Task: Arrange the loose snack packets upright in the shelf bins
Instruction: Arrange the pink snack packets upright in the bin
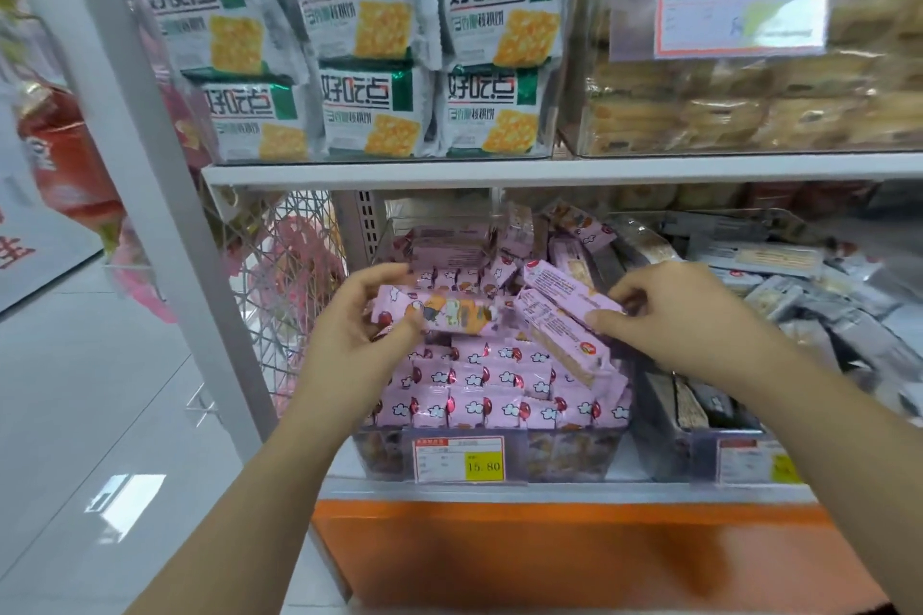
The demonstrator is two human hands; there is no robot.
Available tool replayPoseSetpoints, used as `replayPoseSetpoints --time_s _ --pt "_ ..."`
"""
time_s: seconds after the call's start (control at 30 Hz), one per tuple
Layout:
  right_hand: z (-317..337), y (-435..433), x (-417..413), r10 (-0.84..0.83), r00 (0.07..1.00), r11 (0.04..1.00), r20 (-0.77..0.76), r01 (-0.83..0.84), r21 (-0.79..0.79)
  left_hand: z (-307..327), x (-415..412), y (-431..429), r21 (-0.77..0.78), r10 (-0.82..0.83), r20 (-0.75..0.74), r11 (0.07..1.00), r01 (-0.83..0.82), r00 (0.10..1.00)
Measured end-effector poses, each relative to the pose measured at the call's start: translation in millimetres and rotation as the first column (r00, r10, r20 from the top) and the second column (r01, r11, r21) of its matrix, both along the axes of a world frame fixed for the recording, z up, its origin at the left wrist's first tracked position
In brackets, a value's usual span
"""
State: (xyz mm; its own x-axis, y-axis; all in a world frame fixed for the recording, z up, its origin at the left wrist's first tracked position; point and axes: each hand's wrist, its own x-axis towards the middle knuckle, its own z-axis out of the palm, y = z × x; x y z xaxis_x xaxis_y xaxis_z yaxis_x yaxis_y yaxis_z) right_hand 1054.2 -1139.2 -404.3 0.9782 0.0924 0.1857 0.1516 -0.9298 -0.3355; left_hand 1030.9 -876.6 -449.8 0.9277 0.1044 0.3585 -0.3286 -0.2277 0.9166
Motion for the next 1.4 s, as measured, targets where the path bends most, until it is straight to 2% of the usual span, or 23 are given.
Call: replayPoseSetpoints --time_s 0.1,0.2,0.27,0.47,0.53,0.6,0.7,0.8,0.93,1.07,1.2,1.27,1.4 --pt "1 1 -2 -0.013 1.0 1.0 -0.018 0.013 0.004 0 2 -2 -0.017 0.06 0.001 0.998 -0.06 0.998" --pt "-3 4 -2 0.004 0.999 0.993 -0.032 -0.008 -0.121 3 2 -4 -0.078 0.068 0.005 0.995 -0.068 0.998" --pt "-4 5 -3 0.012 1.0 0.989 -0.02 -0.015 -0.146 4 3 -4 -0.127 0.071 0.001 0.989 -0.071 0.997" --pt "-7 6 -3 0.004 0.983 0.999 0.181 0.003 -0.039 2 3 -2 -0.178 0.074 0.004 0.981 -0.072 0.997" --pt "-6 5 -3 0.016 0.961 0.999 0.274 -0.028 0.037 2 3 -2 -0.185 0.078 0.004 0.98 -0.075 0.997" --pt "-4 7 -4 0.027 0.942 0.977 0.336 -0.095 0.188 3 3 -3 -0.202 0.089 0.014 0.976 -0.085 0.996" --pt "-2 19 -12 0.076 0.939 0.875 0.336 -0.224 0.43 8 2 -7 -0.293 0.109 0.017 0.951 -0.099 0.994" --pt "-3 37 -24 0.157 0.931 0.771 0.33 -0.325 0.548 14 0 -7 -0.444 0.022 -0.041 0.895 -0.038 0.999" --pt "-10 51 -29 0.204 0.927 0.774 0.315 -0.35 0.528 21 -4 -7 -0.647 -0.215 -0.108 0.756 0.096 0.971" --pt "-13 56 -27 0.199 0.928 0.767 0.316 -0.348 0.54 23 -5 -4 -0.717 -0.303 -0.116 0.684 0.132 0.946" --pt "-18 64 -28 0.226 0.919 0.8 0.325 -0.365 0.477 19 -5 -7 -0.601 -0.283 -0.095 0.781 0.171 0.955" --pt "-17 64 -26 0.247 0.916 0.83 0.318 -0.369 0.418 21 -5 -8 -0.591 -0.235 -0.077 0.793 0.145 0.969" --pt "-5 50 -18 0.258 0.95 0.891 0.178 -0.305 0.336 22 -1 1 -0.565 -0.042 -0.027 0.825 0.019 0.999"
